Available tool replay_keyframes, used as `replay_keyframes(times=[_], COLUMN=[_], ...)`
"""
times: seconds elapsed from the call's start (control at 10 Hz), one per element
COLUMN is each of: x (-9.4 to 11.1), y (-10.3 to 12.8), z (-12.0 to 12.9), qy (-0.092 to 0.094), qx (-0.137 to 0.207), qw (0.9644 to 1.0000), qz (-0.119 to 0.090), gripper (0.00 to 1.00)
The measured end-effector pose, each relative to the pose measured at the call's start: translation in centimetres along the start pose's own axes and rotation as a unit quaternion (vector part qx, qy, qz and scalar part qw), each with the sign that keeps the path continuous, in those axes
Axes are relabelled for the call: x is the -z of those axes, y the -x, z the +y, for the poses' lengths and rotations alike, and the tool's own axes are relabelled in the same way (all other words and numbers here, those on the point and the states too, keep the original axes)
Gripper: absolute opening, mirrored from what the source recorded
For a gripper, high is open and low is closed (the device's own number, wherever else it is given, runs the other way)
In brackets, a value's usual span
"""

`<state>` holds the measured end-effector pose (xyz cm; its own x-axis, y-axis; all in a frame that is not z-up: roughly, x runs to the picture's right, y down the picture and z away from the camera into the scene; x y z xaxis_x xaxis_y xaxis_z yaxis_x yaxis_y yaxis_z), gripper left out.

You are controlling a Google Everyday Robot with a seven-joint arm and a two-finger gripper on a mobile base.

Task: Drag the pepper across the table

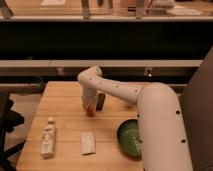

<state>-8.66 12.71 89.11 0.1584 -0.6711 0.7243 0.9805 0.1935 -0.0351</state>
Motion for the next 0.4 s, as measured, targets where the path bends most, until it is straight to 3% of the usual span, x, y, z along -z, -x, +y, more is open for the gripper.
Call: replay_keyframes(times=[0.4], x=[0.1], y=[0.8], z=[1.7], qy=[-0.005], qx=[-0.008], qw=[1.0], qz=[-0.001], gripper=[0.0])
